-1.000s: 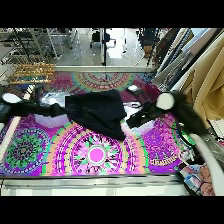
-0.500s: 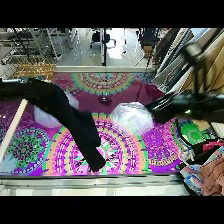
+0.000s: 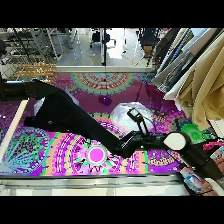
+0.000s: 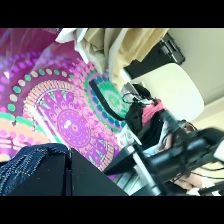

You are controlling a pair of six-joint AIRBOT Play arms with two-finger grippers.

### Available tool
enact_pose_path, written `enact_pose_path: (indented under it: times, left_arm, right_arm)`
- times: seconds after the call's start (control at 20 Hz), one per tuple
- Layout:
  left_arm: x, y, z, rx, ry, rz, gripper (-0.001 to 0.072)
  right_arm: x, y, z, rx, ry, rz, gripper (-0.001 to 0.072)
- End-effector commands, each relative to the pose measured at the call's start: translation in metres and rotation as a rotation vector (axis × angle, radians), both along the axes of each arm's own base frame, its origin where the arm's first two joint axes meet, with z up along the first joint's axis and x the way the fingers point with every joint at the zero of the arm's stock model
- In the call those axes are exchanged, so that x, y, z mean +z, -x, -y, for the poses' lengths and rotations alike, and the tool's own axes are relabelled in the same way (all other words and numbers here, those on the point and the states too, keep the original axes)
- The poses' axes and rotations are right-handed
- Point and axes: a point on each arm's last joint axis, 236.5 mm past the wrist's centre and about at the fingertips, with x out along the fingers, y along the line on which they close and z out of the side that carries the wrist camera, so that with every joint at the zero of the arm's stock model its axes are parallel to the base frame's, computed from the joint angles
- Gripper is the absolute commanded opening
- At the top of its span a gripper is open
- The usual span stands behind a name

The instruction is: Fold the clothes and pants, and hang the long-sleeved shirts on hangers.

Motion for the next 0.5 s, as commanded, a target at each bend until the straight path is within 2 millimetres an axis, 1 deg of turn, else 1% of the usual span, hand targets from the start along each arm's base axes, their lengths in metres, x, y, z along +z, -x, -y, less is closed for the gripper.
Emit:
enact_pose_path:
  times: [0.0,0.1,0.15,0.2,0.25,0.3,0.35,0.4,0.45]
  left_arm:
    - [-0.002,-0.001,0.0,-0.002,0.002,-0.01,0.0004]
    - [-0.002,-0.001,0.0,-0.002,0.002,-0.011,0.0004]
    - [-0.002,-0.001,0.0,-0.002,0.002,-0.01,0.0004]
    - [-0.002,-0.001,0.0,-0.002,0.002,-0.01,0.0005]
    - [-0.002,-0.001,0.0,-0.002,0.002,-0.011,0.0004]
    - [-0.002,-0.001,0.0,-0.002,0.002,-0.011,0.0004]
    - [-0.002,-0.001,0.0,-0.002,0.002,-0.011,0.0005]
    - [-0.002,-0.001,0.0,-0.002,0.002,-0.01,0.0004]
    - [-0.002,-0.001,0.0,-0.002,0.002,-0.01,0.0004]
  right_arm:
    - [-0.023,-0.026,-0.005,0.0,0.018,0.143,0.0695]
    - [-0.034,-0.055,-0.003,-0.021,0.057,0.235,0.069]
    - [-0.039,-0.062,-0.004,-0.007,0.076,0.258,0.0618]
    - [-0.045,-0.067,-0.007,0.017,0.093,0.265,0.0434]
    - [-0.049,-0.07,-0.009,0.027,0.099,0.263,0.0281]
    - [-0.049,-0.073,-0.011,0.028,0.102,0.263,0.0094]
    - [-0.046,-0.074,-0.01,0.03,0.105,0.273,0.0026]
    - [-0.039,-0.077,-0.007,0.041,0.123,0.309,0.0024]
    - [-0.026,-0.081,-0.001,0.043,0.15,0.356,0.0023]
